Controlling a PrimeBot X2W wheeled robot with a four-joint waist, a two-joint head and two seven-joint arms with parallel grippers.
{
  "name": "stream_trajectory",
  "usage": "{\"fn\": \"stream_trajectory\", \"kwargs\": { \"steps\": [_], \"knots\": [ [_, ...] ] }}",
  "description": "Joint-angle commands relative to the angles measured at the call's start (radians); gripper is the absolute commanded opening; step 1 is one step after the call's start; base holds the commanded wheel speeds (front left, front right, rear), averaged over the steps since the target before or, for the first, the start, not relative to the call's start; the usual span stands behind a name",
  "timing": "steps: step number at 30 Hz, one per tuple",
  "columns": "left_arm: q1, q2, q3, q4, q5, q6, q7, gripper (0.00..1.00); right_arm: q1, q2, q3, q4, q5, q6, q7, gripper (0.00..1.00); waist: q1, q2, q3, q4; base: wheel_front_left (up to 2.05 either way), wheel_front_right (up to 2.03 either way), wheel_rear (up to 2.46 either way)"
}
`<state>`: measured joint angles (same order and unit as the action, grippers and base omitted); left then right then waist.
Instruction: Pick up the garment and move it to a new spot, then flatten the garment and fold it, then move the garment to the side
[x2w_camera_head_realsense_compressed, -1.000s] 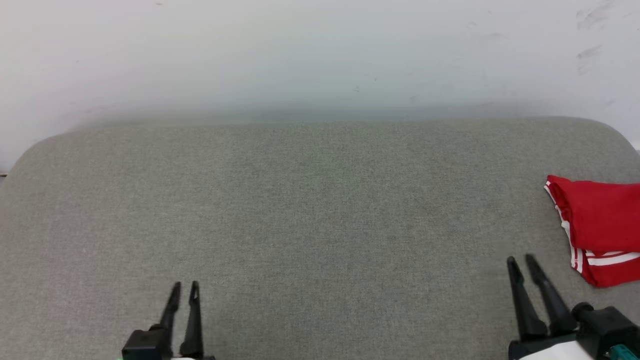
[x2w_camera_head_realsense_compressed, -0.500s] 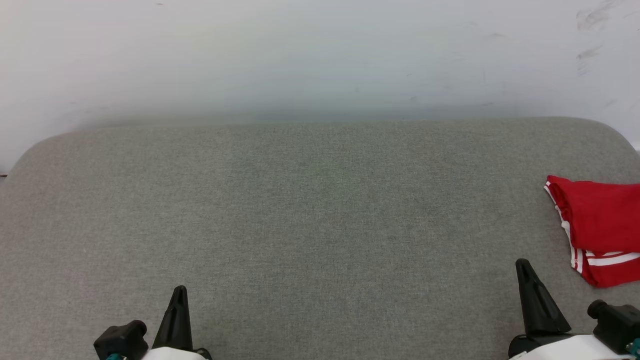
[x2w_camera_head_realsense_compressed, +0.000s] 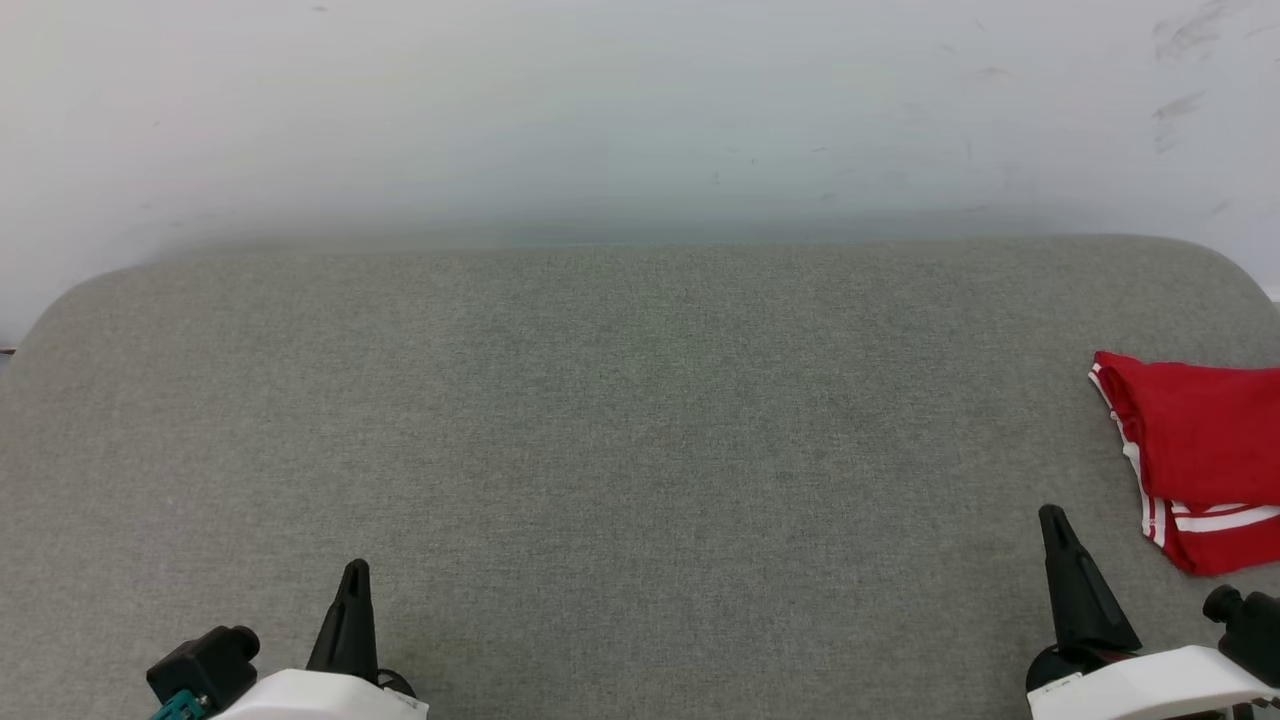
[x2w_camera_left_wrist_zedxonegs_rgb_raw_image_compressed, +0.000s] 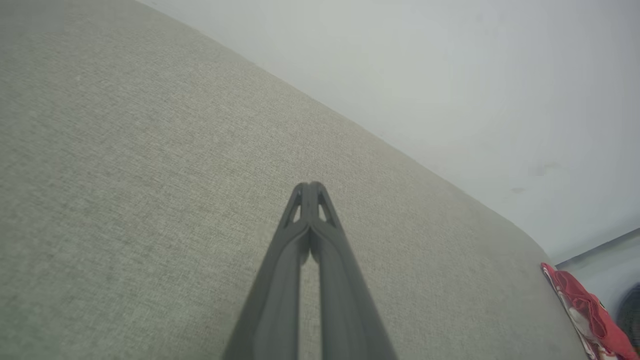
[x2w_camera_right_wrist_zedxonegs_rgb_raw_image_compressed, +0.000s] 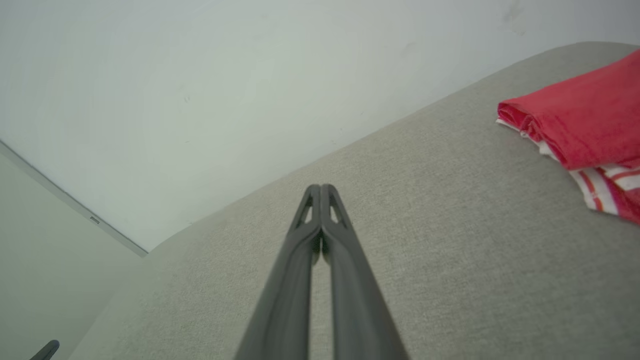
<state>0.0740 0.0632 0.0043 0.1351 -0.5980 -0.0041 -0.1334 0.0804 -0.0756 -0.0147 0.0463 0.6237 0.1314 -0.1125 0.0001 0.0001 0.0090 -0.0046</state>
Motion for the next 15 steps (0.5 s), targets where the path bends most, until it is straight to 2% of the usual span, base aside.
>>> {"fn": "stream_trajectory", "kwargs": {
  "steps": [1,15],
  "knots": [
    [-0.026,0.003,0.007,-0.006,-0.039,-0.007,0.008,0.00,-0.030,-0.010,-0.002,-0.003,0.043,0.000,0.007,0.00,-0.0001,-0.0001,0.000,0.000,0.00,0.00,0.00],
    [-0.060,0.000,0.028,0.018,-0.242,-0.033,0.057,0.00,-0.063,-0.013,-0.009,0.037,0.251,0.000,0.041,0.00,-0.0001,-0.0001,-0.001,0.001,0.00,0.00,0.00]
  ]
}}
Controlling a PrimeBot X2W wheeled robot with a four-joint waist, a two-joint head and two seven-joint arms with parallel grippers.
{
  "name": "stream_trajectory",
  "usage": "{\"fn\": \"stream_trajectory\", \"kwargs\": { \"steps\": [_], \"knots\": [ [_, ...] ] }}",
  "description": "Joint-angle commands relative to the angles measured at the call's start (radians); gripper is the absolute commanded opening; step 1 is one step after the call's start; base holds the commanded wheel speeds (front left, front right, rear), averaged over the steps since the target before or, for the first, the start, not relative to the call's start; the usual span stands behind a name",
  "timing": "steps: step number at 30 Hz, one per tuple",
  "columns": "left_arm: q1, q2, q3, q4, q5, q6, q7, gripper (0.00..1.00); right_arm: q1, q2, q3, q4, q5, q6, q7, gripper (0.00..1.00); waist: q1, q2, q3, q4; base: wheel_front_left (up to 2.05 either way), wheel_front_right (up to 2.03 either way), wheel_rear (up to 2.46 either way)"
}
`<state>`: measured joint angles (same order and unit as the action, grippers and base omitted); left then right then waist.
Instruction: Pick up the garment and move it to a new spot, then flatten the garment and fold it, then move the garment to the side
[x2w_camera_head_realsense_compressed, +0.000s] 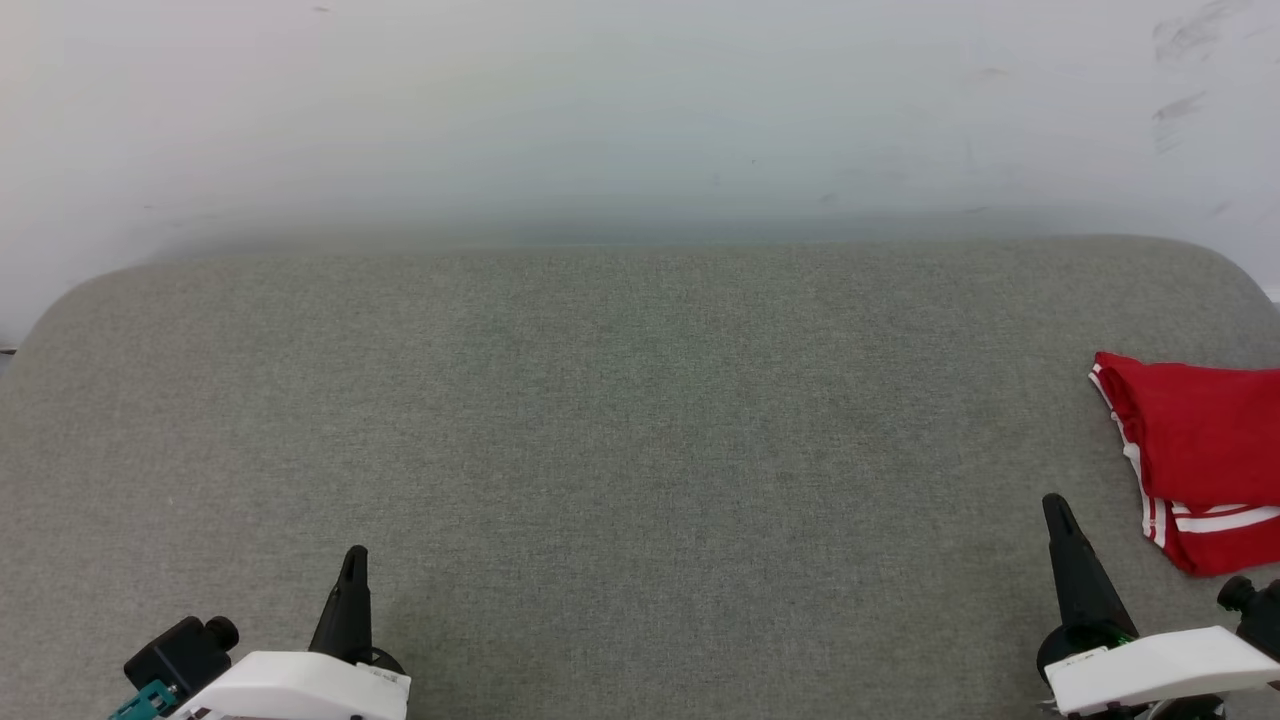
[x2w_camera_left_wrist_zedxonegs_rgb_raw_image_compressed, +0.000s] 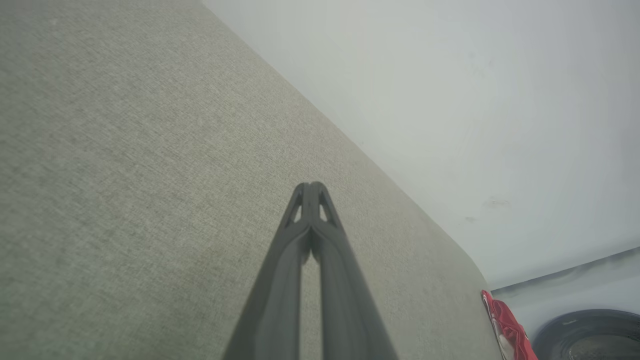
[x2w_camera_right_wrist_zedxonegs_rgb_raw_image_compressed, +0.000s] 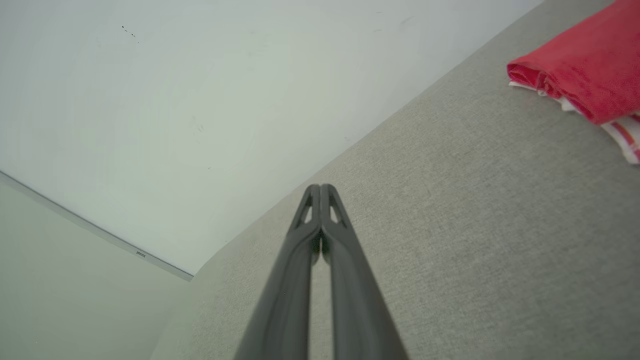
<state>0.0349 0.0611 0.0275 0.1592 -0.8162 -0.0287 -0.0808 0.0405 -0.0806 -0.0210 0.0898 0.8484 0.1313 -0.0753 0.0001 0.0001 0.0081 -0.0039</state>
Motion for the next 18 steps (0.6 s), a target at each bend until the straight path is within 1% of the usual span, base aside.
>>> {"fn": "stream_trajectory", "kwargs": {
  "steps": [1,18],
  "knots": [
    [-0.024,0.002,0.006,-0.005,-0.037,-0.010,0.008,0.00,-0.026,-0.008,-0.003,-0.003,0.040,0.000,0.006,0.00,-0.0001,-0.0001,0.000,0.000,0.00,0.00,0.00],
    [-0.057,-0.001,0.028,0.018,-0.235,-0.036,0.057,0.00,-0.058,-0.008,-0.013,0.037,0.240,0.000,0.043,0.00,-0.0001,-0.0001,-0.001,0.001,0.00,0.00,0.00]
  ]
}}
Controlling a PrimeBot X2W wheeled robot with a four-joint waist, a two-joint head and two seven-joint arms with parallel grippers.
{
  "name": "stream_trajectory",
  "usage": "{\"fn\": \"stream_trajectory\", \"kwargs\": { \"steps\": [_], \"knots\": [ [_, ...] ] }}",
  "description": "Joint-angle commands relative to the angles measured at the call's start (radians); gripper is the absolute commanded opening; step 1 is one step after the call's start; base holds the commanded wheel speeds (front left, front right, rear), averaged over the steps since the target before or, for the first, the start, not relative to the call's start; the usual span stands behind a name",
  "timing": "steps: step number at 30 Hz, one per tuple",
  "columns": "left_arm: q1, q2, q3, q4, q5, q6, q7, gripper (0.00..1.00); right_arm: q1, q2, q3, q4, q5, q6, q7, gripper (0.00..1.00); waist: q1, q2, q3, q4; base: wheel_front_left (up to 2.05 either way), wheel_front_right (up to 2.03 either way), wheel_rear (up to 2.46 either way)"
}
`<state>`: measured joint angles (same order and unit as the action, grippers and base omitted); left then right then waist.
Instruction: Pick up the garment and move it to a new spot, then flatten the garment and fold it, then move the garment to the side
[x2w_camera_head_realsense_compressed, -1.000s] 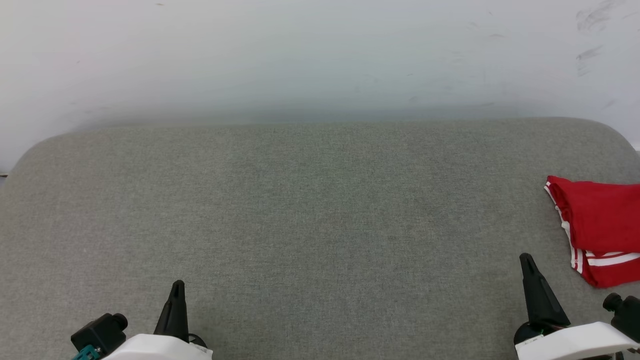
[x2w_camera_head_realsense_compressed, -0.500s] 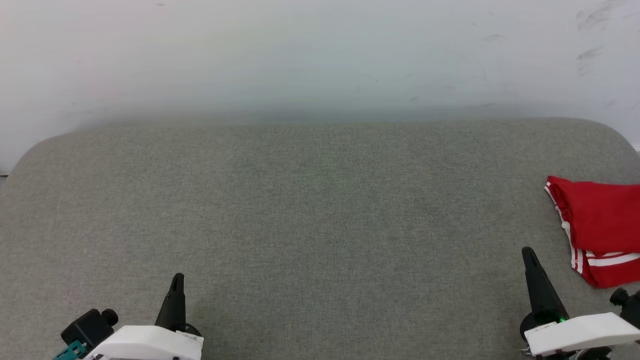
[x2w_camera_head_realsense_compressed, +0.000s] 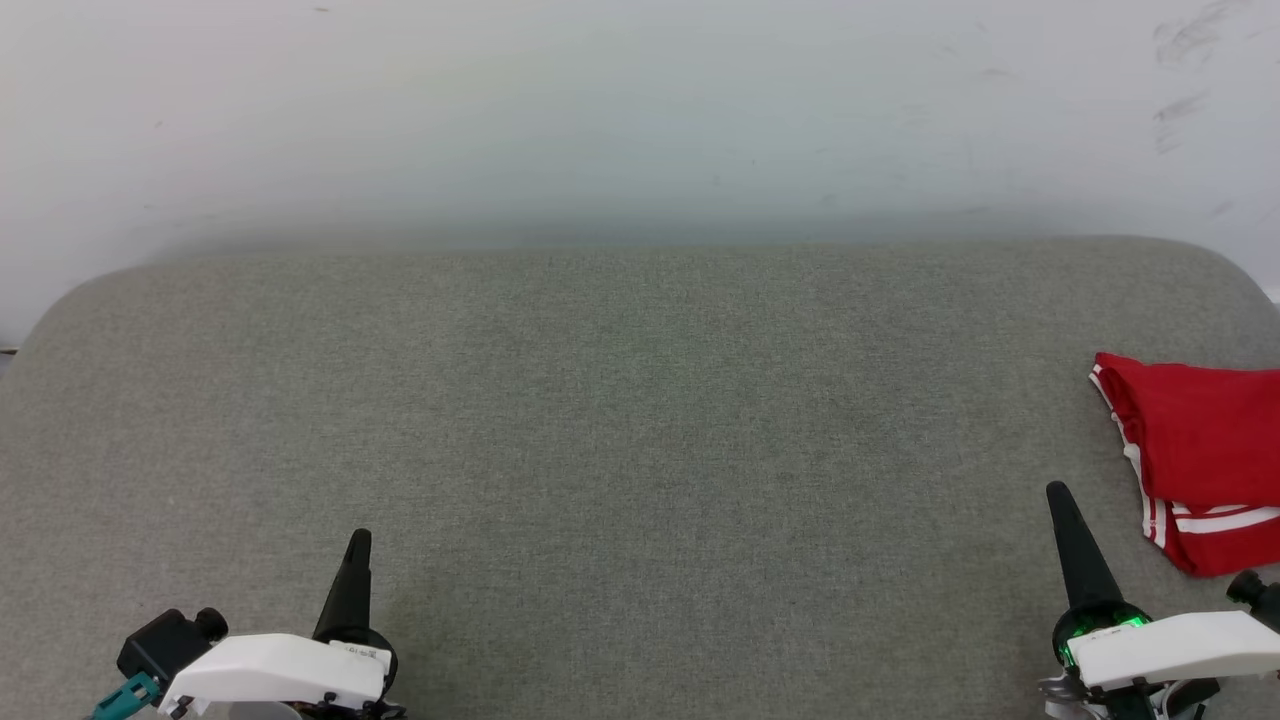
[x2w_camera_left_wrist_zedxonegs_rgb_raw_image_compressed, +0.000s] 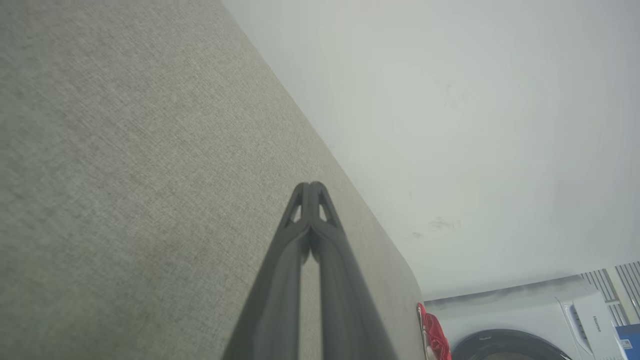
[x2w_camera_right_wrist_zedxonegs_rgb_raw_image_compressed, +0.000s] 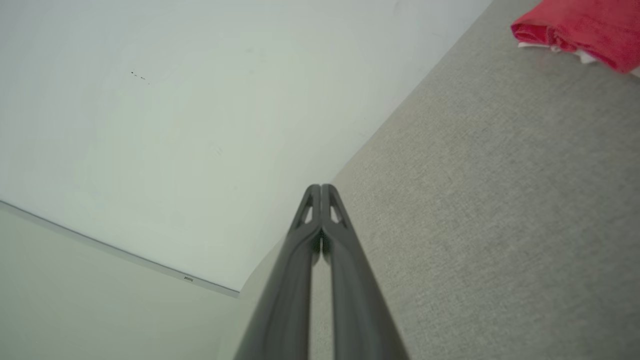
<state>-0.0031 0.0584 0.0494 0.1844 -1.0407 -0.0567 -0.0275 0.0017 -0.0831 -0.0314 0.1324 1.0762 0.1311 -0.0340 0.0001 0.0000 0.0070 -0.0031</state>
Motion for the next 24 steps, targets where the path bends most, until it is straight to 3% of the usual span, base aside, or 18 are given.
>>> {"fn": "stream_trajectory", "kwargs": {
  "steps": [1,24],
  "knots": [
    [-0.021,0.002,0.007,-0.006,-0.022,-0.008,0.007,0.00,-0.021,-0.006,-0.004,-0.003,0.023,0.000,0.005,0.00,-0.0001,0.0000,0.000,0.000,0.00,0.00,0.00],
    [-0.060,-0.002,0.033,0.023,-0.257,-0.038,0.065,0.00,-0.062,-0.002,-0.020,0.046,0.257,0.000,0.052,0.00,-0.0001,0.0000,-0.001,0.001,0.00,0.00,0.00]
  ]
}}
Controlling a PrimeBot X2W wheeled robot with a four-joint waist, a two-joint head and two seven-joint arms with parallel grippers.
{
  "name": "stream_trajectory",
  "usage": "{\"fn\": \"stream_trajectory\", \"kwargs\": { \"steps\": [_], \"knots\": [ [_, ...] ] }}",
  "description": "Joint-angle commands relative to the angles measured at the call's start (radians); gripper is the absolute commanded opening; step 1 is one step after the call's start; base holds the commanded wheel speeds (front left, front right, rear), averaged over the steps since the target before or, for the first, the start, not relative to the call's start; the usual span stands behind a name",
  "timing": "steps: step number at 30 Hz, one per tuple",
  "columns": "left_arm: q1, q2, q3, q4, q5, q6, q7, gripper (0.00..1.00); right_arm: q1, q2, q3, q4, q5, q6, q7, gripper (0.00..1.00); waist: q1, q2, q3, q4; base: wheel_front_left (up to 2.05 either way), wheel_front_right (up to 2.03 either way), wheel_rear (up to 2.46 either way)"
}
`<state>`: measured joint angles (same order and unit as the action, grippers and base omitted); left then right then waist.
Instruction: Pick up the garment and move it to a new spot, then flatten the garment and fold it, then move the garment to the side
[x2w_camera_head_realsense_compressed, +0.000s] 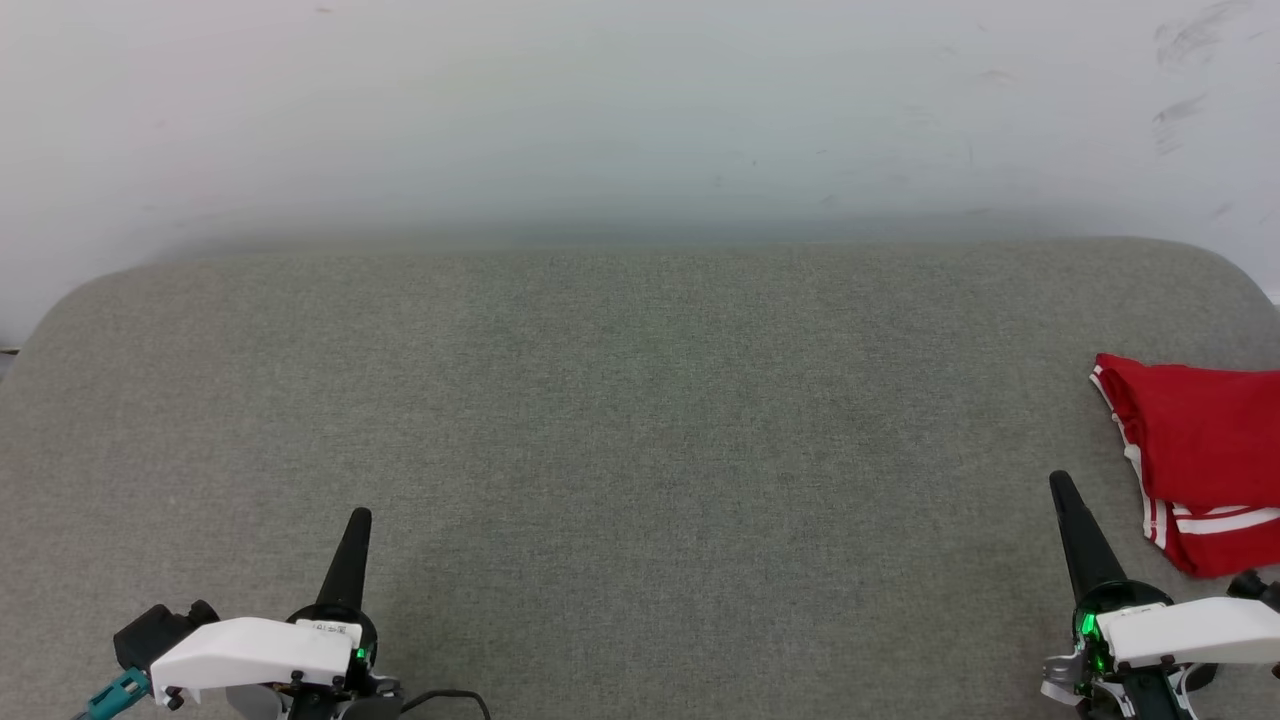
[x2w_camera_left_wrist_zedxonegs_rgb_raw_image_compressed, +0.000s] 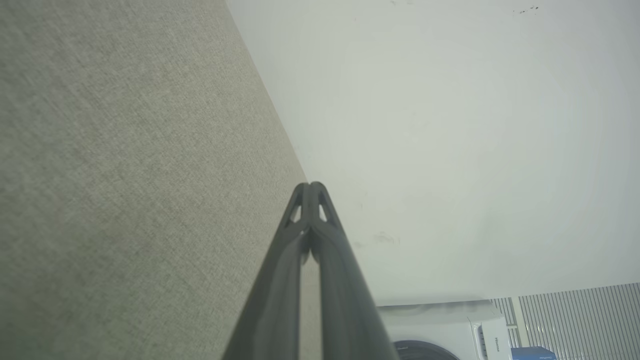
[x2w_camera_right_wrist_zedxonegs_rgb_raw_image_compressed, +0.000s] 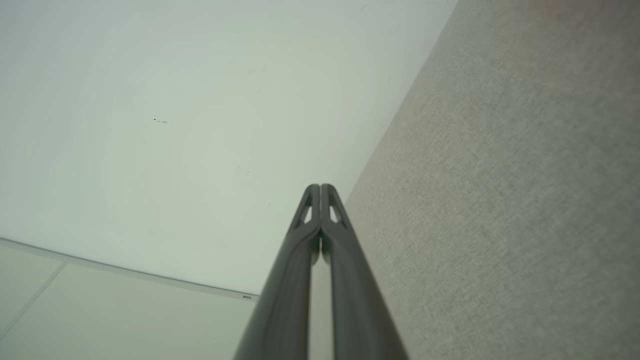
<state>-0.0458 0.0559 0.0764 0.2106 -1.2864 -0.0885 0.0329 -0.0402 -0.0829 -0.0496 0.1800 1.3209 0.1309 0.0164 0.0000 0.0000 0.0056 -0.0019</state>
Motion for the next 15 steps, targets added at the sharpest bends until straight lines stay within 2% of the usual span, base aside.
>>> {"fn": "stream_trajectory", "kwargs": {
  "steps": [1,15],
  "knots": [
    [-0.020,0.000,0.007,-0.002,-0.021,-0.008,0.007,0.00,-0.022,-0.002,-0.003,0.000,0.022,0.000,0.003,0.00,0.0000,0.0000,0.000,0.000,0.00,0.00,0.00],
    [-0.040,-0.002,0.019,0.013,-0.142,-0.022,0.037,0.00,-0.042,0.002,-0.013,0.026,0.141,0.000,0.030,0.00,0.0000,0.0000,-0.001,0.001,0.00,0.00,0.00]
  ]
}}
